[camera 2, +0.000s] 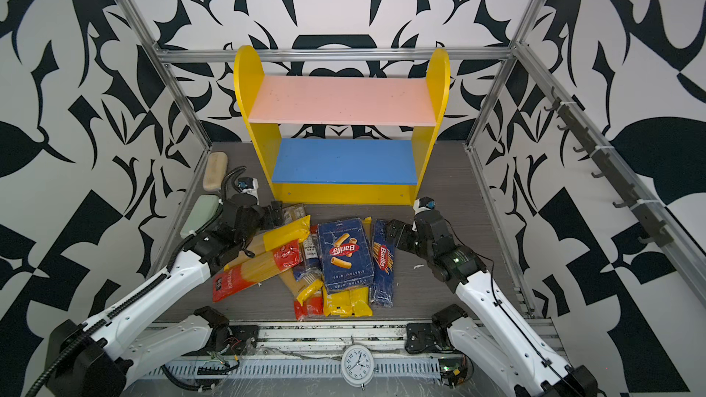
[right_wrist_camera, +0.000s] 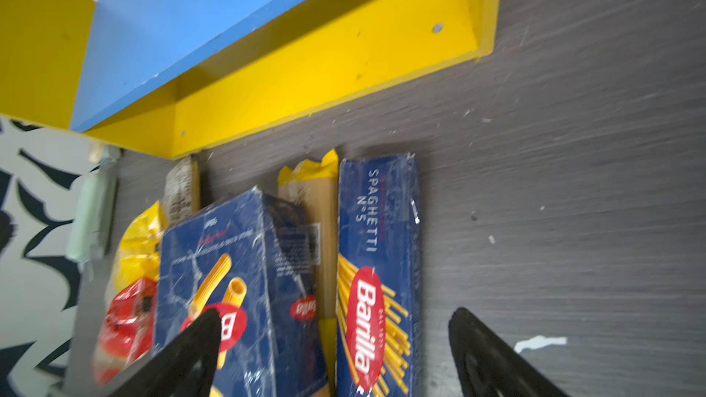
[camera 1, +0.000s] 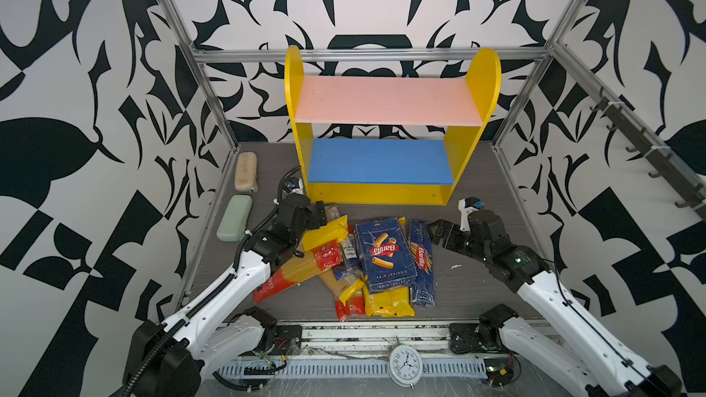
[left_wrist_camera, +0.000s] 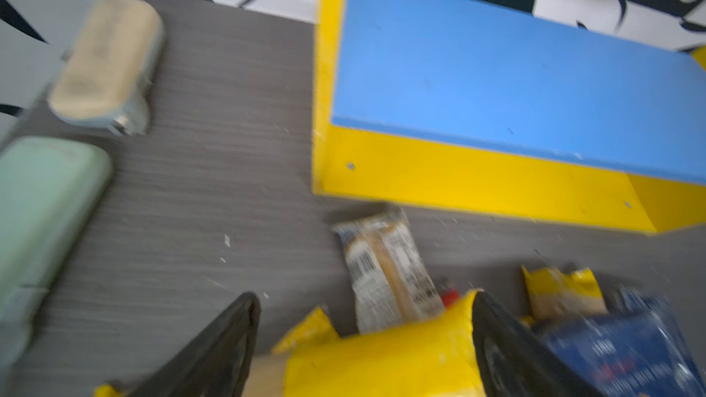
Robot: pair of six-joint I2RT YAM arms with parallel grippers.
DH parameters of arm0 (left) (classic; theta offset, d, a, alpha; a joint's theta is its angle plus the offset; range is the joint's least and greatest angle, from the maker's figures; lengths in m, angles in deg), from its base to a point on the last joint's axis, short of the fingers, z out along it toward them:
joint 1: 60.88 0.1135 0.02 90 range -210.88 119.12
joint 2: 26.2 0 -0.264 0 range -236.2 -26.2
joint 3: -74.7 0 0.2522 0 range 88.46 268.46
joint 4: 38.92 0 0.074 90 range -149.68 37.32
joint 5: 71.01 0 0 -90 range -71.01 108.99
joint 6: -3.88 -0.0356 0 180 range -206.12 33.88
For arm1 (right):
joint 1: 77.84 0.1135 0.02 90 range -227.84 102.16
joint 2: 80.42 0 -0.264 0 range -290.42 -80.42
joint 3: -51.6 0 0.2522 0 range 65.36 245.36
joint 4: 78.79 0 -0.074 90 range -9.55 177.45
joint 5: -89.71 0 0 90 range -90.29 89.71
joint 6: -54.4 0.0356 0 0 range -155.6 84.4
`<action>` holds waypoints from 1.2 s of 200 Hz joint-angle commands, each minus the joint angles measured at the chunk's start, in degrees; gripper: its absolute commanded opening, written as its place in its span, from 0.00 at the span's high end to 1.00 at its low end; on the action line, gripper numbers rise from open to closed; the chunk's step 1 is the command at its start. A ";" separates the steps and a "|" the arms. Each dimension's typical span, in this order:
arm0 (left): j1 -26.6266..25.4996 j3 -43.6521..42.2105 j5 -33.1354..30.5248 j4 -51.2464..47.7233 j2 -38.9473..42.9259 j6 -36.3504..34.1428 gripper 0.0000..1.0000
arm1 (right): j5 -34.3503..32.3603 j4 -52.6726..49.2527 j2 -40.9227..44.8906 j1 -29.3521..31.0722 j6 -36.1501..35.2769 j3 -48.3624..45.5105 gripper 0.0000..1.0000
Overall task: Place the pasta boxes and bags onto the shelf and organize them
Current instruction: 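Reach both grippers toward the pasta pile in front of the shelf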
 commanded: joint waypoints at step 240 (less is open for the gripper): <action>-11.37 -0.54 0.35 10.53 -1.71 4.81 0.01 | 11.22 9.89 -4.00 12.38 7.42 -9.78 0.01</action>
